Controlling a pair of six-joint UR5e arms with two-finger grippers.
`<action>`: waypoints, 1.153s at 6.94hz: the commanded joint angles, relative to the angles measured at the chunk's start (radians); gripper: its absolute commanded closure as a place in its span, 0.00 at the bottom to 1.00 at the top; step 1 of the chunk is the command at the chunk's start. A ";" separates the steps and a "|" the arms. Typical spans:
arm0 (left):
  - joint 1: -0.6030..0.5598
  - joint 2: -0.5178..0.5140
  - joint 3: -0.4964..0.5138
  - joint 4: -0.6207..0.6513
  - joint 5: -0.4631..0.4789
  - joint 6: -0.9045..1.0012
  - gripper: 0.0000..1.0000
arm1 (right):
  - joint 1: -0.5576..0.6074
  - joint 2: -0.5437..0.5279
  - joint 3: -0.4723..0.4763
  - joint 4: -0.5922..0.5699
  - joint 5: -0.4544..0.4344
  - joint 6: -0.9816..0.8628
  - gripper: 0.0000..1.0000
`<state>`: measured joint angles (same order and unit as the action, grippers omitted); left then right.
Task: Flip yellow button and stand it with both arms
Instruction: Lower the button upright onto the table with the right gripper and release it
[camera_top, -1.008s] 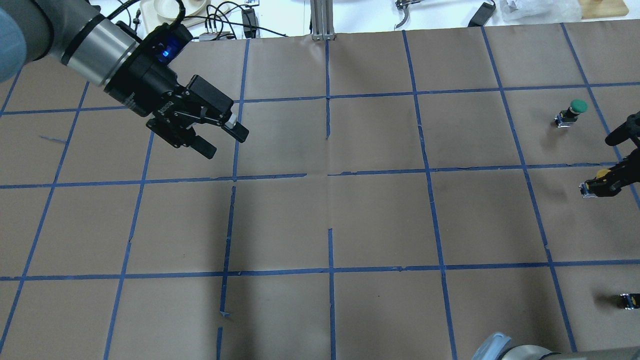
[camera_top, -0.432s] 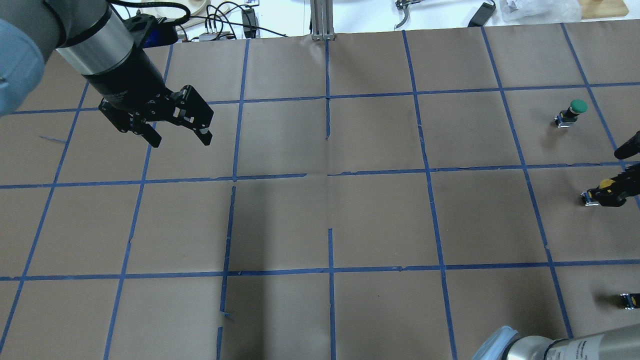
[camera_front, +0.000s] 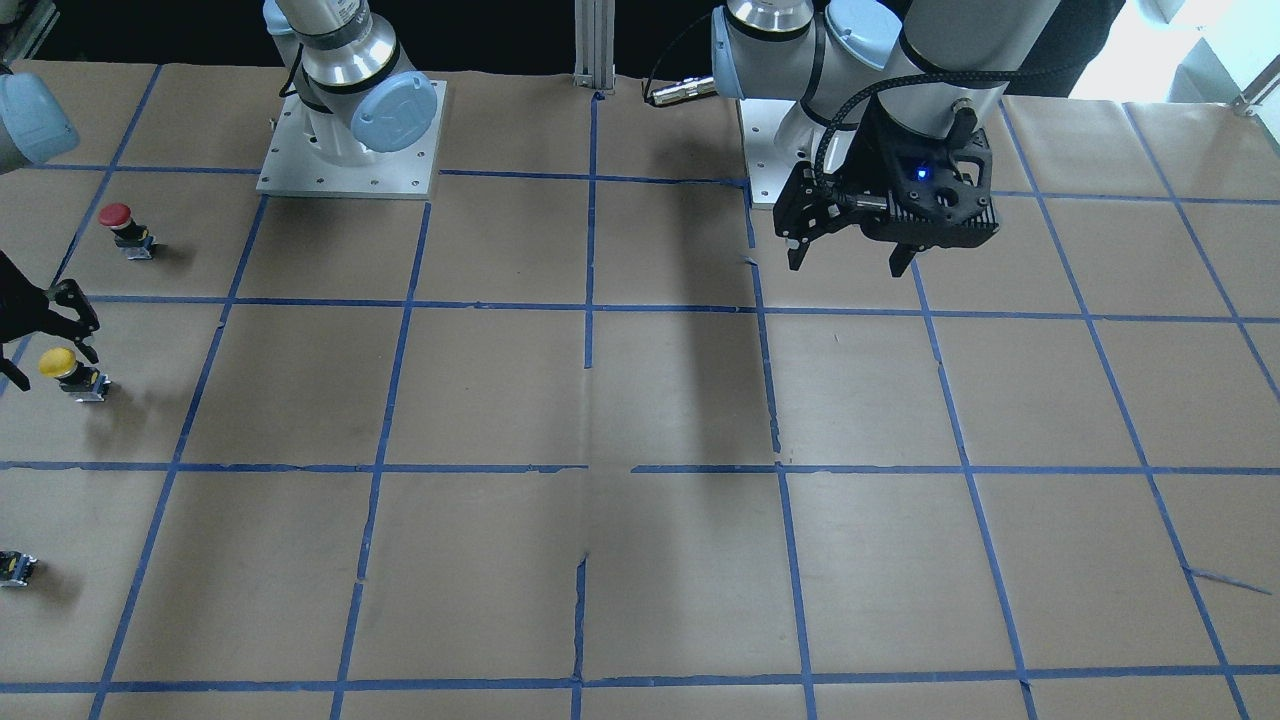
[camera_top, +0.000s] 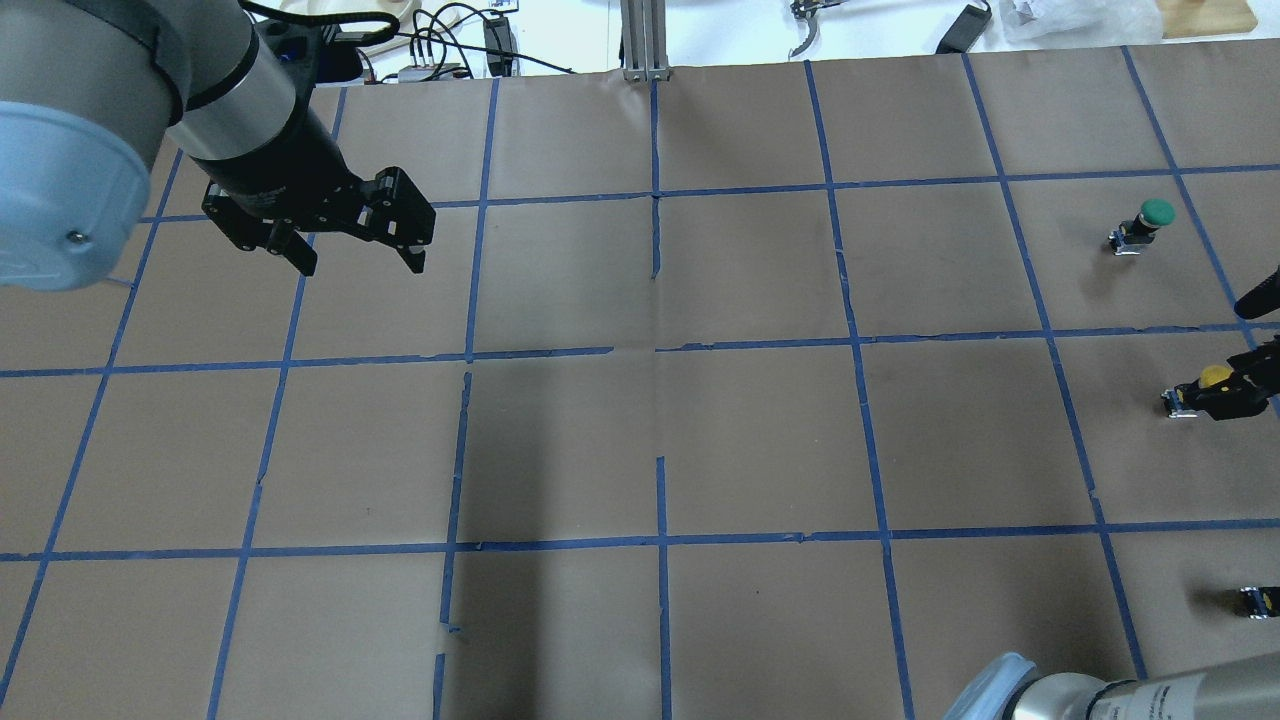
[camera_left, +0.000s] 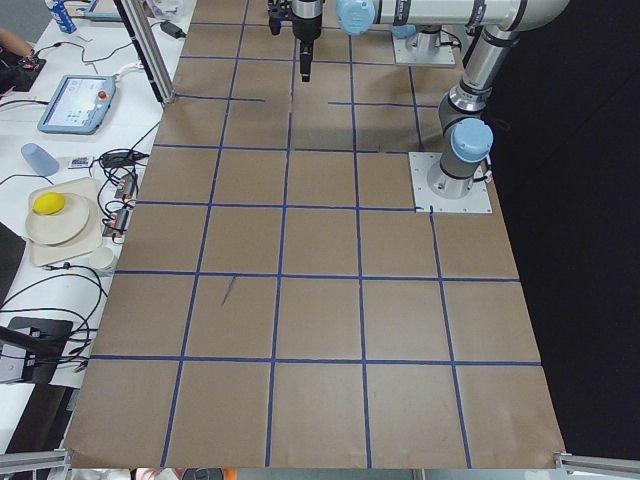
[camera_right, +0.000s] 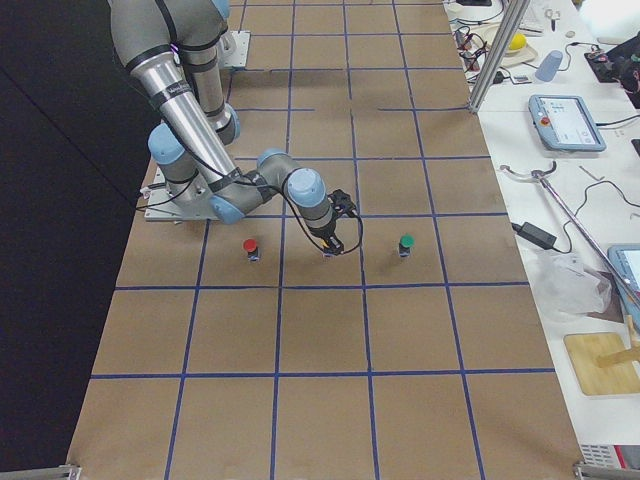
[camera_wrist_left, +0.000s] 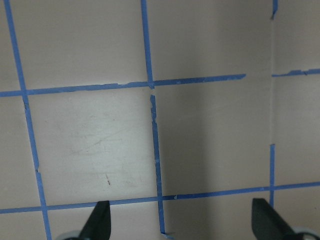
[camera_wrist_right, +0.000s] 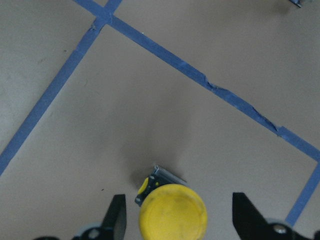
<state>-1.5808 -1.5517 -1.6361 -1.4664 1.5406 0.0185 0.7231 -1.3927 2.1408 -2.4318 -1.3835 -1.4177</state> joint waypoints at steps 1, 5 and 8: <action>-0.007 -0.008 -0.027 0.096 -0.011 -0.040 0.00 | 0.031 -0.108 -0.047 0.151 -0.011 0.086 0.00; -0.004 -0.002 0.008 0.051 0.003 -0.043 0.00 | 0.290 -0.238 -0.337 0.655 -0.088 0.335 0.00; 0.004 -0.041 0.116 -0.054 0.003 -0.043 0.00 | 0.552 -0.235 -0.547 0.914 -0.140 0.836 0.00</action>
<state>-1.5777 -1.5782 -1.5598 -1.4872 1.5423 -0.0245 1.1675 -1.6278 1.6656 -1.6037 -1.5096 -0.7833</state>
